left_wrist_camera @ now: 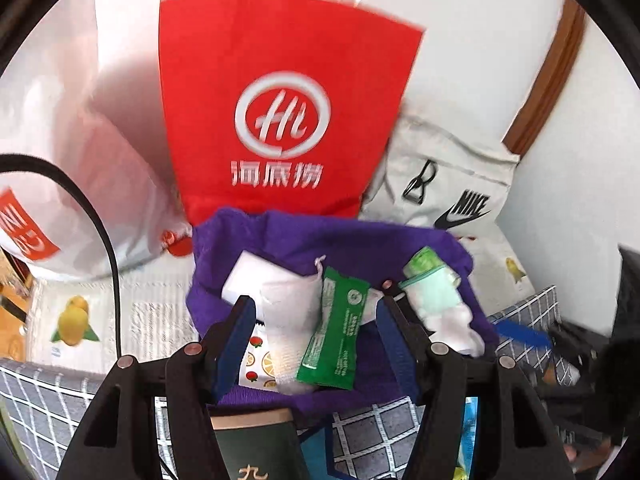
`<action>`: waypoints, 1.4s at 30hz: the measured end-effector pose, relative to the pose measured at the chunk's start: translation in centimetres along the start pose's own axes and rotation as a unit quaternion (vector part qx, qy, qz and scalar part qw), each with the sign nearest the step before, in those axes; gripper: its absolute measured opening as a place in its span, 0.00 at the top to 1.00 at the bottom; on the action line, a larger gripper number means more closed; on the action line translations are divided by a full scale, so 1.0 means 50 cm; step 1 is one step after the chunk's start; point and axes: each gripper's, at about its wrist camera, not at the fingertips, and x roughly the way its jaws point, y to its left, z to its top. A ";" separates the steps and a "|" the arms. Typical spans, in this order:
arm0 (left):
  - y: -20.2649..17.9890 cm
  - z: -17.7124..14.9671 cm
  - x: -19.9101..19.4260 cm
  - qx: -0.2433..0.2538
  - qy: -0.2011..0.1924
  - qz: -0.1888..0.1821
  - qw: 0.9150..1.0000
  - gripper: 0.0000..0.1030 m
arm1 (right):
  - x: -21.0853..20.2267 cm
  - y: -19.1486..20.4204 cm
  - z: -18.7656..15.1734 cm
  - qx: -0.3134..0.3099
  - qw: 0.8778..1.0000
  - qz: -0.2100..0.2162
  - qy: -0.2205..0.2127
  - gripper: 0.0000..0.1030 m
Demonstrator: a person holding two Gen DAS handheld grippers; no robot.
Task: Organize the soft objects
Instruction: 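Withdraw both grippers from the towel toward the yellow mesh pouch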
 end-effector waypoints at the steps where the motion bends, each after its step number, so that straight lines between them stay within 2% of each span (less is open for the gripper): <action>1: -0.008 0.001 -0.018 0.005 -0.012 0.001 1.000 0.41 | -0.016 0.008 -0.014 0.000 1.000 0.003 -0.001 0.52; 5: -0.028 -0.007 -0.082 0.012 -0.042 -0.004 0.999 0.37 | -0.079 0.059 -0.086 -0.025 1.000 0.007 0.005 0.41; 10: -0.056 -0.055 -0.143 0.033 -0.046 0.007 0.998 0.37 | -0.098 0.124 -0.186 -0.048 0.998 0.028 0.022 0.40; 12: -0.057 -0.078 -0.163 0.033 -0.045 0.010 0.998 0.37 | -0.080 0.152 -0.217 -0.061 0.997 0.039 0.039 0.43; 15: -0.044 -0.126 -0.194 0.025 -0.042 0.013 0.999 0.37 | -0.046 0.184 -0.247 -0.082 0.994 0.051 0.058 0.54; 17: -0.033 -0.154 -0.208 0.021 -0.038 0.017 0.999 0.37 | -0.019 0.199 -0.255 -0.096 0.992 0.041 0.070 0.60; 24: 0.018 -0.267 -0.243 -0.018 -0.028 0.028 0.999 0.37 | 0.074 0.215 -0.282 -0.123 0.984 0.012 0.127 0.60; 26: 0.030 -0.299 -0.241 -0.031 -0.019 0.019 0.999 0.37 | 0.093 0.219 -0.284 -0.126 0.984 0.013 0.123 0.66; 28: 0.039 -0.322 -0.235 -0.045 -0.012 0.016 0.999 0.37 | 0.091 0.215 -0.278 -0.113 0.986 0.028 0.116 0.72; 31: 0.046 -0.351 -0.231 -0.056 -0.002 0.006 0.998 0.37 | 0.059 0.208 -0.269 -0.101 0.989 0.049 0.094 0.72; 33: 0.048 -0.364 -0.233 -0.058 0.000 0.005 0.998 0.37 | 0.042 0.197 -0.267 -0.082 0.989 0.076 0.095 0.72; 37: 0.051 -0.384 -0.236 -0.064 0.001 0.001 0.998 0.37 | 0.029 0.193 -0.273 -0.071 0.990 0.078 0.095 0.72; 39: 0.055 -0.393 -0.234 -0.068 0.004 -0.002 0.998 0.37 | 0.029 0.197 -0.287 -0.078 0.987 0.086 0.110 0.72; 42: 0.063 -0.409 -0.231 -0.075 0.008 -0.001 0.997 0.37 | 0.050 0.215 -0.302 -0.105 0.984 0.069 0.122 0.70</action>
